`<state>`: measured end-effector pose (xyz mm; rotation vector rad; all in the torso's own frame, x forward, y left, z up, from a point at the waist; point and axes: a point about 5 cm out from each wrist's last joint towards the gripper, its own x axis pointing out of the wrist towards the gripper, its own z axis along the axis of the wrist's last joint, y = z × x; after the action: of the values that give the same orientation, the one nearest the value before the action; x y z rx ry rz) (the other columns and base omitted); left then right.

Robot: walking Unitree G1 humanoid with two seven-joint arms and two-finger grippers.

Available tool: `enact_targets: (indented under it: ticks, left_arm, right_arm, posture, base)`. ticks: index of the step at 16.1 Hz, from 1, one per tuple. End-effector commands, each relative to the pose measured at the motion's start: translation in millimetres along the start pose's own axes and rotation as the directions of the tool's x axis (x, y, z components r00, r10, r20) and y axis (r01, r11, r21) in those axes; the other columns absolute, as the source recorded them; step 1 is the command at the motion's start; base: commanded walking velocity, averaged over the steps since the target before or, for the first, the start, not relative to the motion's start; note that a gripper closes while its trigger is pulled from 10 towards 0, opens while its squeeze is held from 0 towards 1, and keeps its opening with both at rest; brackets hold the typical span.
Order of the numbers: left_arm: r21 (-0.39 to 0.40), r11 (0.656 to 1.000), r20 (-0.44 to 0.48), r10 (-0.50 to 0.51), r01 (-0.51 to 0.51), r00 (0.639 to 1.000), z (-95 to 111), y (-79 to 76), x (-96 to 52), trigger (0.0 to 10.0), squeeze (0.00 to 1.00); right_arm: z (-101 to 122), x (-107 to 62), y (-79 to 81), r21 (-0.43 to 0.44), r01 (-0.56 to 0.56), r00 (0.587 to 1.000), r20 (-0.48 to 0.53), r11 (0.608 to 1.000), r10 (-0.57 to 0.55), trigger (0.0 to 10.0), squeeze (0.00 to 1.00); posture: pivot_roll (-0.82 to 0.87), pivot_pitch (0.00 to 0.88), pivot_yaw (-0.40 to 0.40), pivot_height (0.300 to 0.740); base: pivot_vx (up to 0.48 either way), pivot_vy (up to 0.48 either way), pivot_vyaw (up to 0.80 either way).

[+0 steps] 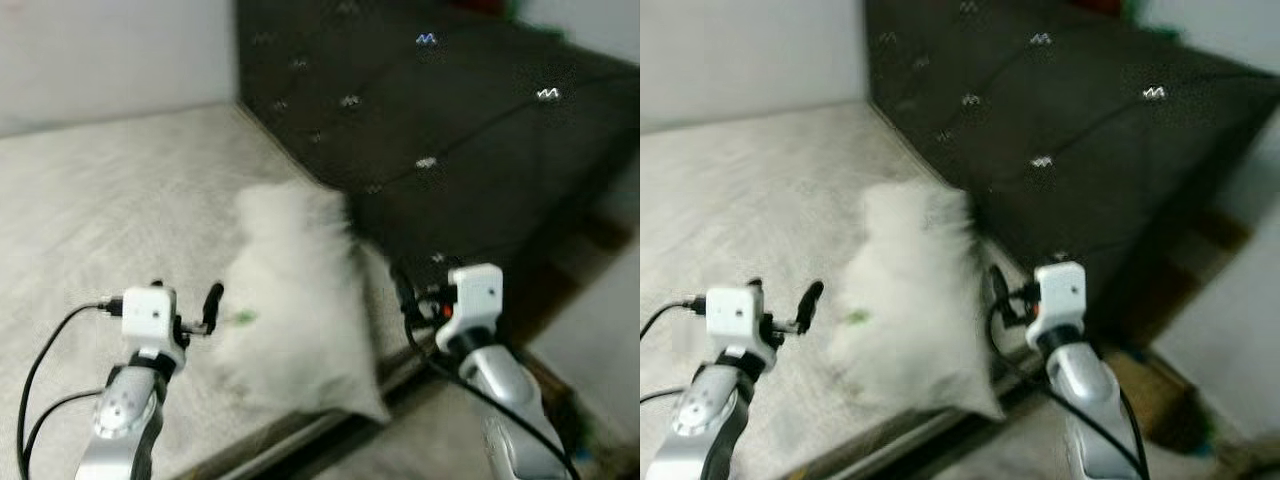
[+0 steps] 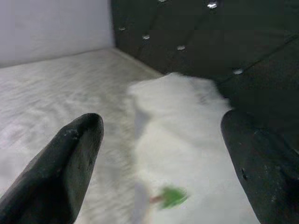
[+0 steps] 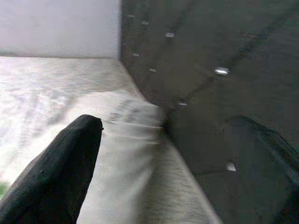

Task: Clean up the room

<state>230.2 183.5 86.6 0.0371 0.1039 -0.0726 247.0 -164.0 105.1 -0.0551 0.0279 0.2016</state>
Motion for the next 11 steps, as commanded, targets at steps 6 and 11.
enact_targets:
  ticks: [6, 11]
  left_arm:
    - [0.017, 0.999, -0.011, 0.042, -0.042, 0.999, 0.9, -0.7, 6.6, 10.0, 0.0]
    - [0.011, 0.998, -0.015, 0.058, -0.058, 0.998, 0.3, 0.3, 8.1, 10.0, 0.0]
  right_arm:
    - [5.4, 6.5, -3.3, 0.01, 0.005, 1.0, 0.022, 1.0, -0.006, 10.0, 0.0]
    - [8.3, 7.5, -3.2, 0.013, -0.004, 0.999, 0.038, 1.0, 0.004, 10.0, 0.0]
  posture:
    - [-0.01, 0.0, -0.089, 0.74]
    - [-0.01, 0.0, -0.09, 0.74]
  base:
    - [0.0, 0.0, 0.23]
    - [0.0, 0.0, 0.0]
